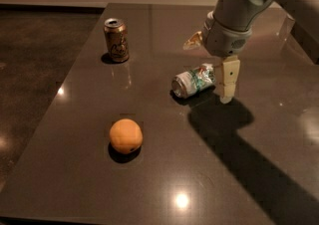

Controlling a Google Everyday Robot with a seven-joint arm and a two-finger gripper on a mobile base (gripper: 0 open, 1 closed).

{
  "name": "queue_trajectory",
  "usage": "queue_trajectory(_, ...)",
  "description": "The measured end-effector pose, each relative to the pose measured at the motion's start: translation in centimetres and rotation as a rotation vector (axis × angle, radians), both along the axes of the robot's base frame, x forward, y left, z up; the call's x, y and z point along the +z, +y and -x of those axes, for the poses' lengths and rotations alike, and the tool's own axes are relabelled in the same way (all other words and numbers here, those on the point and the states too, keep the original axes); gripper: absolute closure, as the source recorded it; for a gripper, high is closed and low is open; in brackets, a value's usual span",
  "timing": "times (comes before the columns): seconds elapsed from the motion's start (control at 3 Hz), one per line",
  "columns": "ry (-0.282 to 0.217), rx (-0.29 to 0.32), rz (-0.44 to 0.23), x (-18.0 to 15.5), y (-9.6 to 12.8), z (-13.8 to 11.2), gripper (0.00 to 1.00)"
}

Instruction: Place 7up can upright

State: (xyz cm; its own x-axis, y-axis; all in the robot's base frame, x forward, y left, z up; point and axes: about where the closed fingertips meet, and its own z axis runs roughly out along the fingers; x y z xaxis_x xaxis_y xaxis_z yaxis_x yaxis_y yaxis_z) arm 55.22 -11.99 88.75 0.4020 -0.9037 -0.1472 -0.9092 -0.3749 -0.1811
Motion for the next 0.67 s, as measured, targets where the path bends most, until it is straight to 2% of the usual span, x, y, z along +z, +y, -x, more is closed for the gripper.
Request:
queue_trajectory(0.33,0.022,0.114,0.052,-1.81,0.44,-0.32,0.0)
queue_trajectory(0.67,0.048,0.201,0.079,-2.68,0.31,-1.02,0.03)
